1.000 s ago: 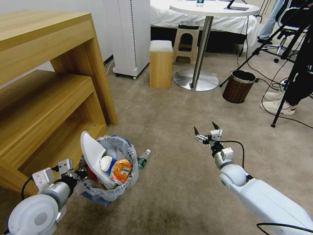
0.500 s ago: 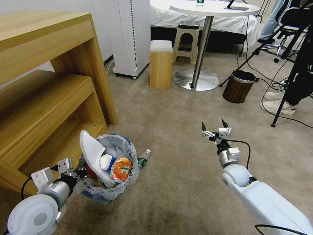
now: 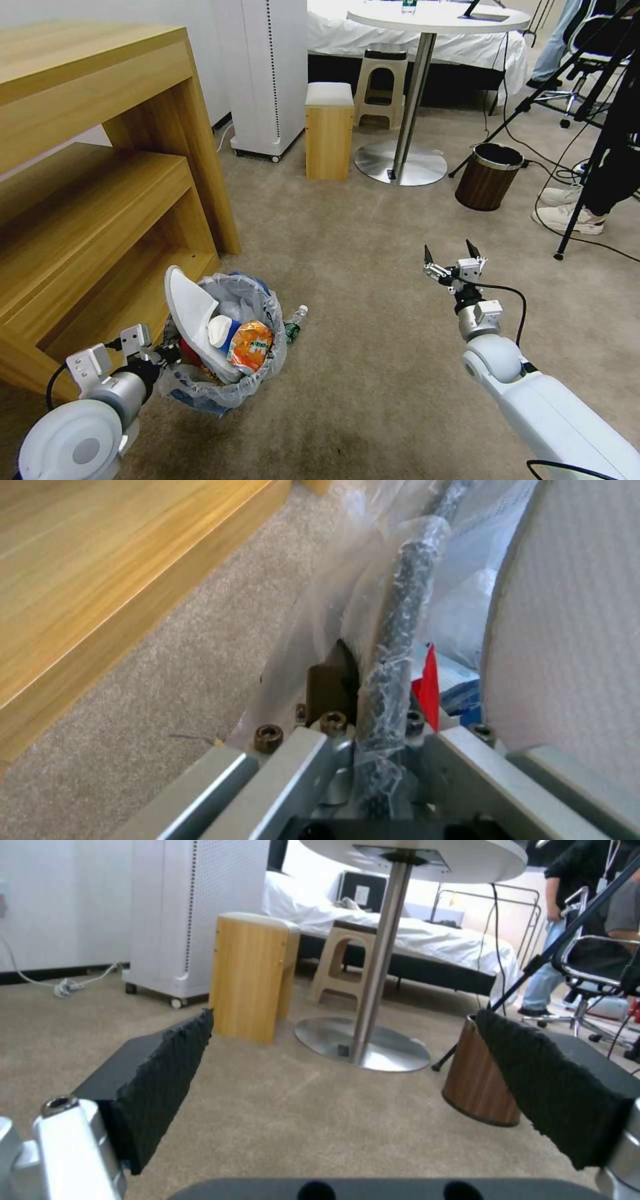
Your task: Pick up the trash bin and place the garbage on the floor into it.
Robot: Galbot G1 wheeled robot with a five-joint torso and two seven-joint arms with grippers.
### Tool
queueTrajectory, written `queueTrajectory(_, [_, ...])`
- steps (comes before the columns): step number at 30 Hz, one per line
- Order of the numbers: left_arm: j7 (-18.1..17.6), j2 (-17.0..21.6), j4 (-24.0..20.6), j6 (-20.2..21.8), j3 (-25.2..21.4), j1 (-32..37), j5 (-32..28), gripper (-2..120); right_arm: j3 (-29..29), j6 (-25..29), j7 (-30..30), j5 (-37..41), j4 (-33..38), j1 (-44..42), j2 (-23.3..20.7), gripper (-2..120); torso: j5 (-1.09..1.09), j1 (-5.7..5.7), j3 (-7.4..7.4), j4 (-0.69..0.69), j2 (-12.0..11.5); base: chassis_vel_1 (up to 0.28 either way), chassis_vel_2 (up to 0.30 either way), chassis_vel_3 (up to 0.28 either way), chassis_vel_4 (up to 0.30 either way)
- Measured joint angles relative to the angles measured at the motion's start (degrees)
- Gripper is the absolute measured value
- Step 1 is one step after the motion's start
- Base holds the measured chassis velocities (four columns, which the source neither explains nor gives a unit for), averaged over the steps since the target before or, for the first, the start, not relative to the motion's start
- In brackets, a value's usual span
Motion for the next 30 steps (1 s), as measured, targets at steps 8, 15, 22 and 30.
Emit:
queueTrajectory(8, [0.0,0.0,-0.3,0.0,-0.1,0.3,0.2,0,1.5,0.6,-1.1,-1.2,0.3,-1.3,0.1,93,0.00,0.00,0.00,0.00,0.0,-0.049,0.043,0.044,-0.055])
queueTrajectory(15, [0.0,-0.2,-0.3,0.0,-0.3,0.2,0.1,0,1.4,1.6,-2.4,-1.4,-0.6,-0.8,-0.1,95,-0.01,0.00,0.01,0.00,0.0,-0.117,0.116,0.122,-0.119])
queueTrajectory(22, [0.0,-0.4,-0.2,-0.1,-0.2,0.3,0.2,0,-0.3,2.7,-3.5,-0.6,-1.1,-0.2,0.0,100,0.00,0.00,0.01,0.00,0.0,-0.040,0.055,0.041,-0.043])
queueTrajectory(30, [0.0,-1.8,-0.3,-0.1,0.3,0.4,0.6,0,-7.6,5.1,-9.7,1.7,-4.5,6.5,-0.5,100,-0.01,0.00,0.00,0.01,0.0,0.000,0.000,0.000,0.000])
